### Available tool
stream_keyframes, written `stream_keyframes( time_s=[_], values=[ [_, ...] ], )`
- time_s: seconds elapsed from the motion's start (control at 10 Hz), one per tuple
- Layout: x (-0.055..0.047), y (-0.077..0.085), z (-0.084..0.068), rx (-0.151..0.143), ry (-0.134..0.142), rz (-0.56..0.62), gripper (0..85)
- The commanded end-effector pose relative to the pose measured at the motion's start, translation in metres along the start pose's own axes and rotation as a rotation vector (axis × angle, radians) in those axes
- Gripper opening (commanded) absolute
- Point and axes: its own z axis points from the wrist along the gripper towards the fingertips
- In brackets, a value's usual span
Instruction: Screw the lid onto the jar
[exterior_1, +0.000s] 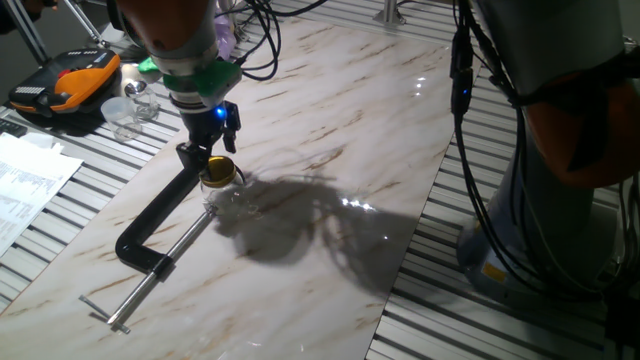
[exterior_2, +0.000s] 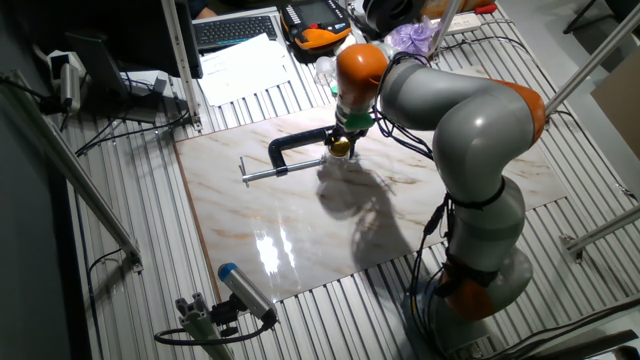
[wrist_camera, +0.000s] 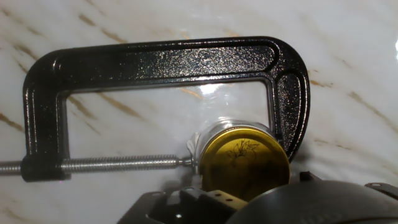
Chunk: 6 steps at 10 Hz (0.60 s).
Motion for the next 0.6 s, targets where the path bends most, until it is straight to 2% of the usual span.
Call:
stream_keyframes(
  time_s=[0.0,0.5],
  values=[
    [0.0001,0.0002,-0.0001,0.003,-0.001,-0.002,68.0],
    [-0.0007,0.0003,0.0008,-0.001,-0.015,-0.006,68.0]
  ],
)
